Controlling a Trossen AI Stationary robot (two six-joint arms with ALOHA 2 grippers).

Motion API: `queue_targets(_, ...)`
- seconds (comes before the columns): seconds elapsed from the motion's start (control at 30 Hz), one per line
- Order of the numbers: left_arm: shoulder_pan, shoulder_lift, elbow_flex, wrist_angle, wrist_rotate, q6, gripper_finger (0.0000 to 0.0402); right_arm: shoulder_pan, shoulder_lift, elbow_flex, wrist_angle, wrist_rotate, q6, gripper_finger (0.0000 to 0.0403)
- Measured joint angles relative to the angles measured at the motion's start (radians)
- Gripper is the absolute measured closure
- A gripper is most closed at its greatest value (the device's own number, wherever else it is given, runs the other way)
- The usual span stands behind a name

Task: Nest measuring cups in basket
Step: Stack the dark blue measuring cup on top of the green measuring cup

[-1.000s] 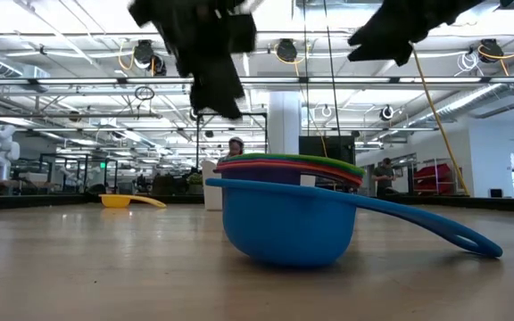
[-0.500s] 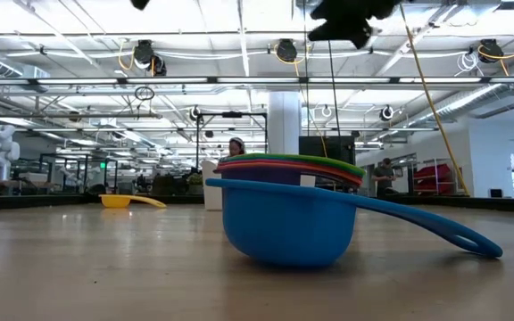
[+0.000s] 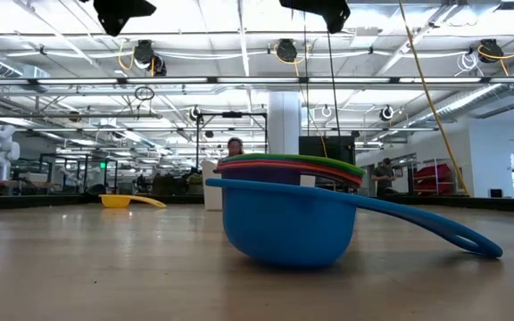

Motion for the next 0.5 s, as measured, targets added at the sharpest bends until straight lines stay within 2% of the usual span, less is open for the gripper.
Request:
queue_targets(0.1,0.002,0.000,0.000,0.006,-0.005,0.013,0.0229,-0.012,0.001,0.023,-0.045,0.000,0.012,0.0200)
queue_targets(0.3,0.018,0.000,0.000,0.042,-0.041,0.046,0.0229,-0.025,0.040,0.192,-0.287,0.000,0.005,0.0200)
queue_targets(0.5,0.039,-0.001,0.000,0.045,-0.042,0.067,0.0229,0.023,0.133,0.246,-0.318,-0.007,0.031,0.0200)
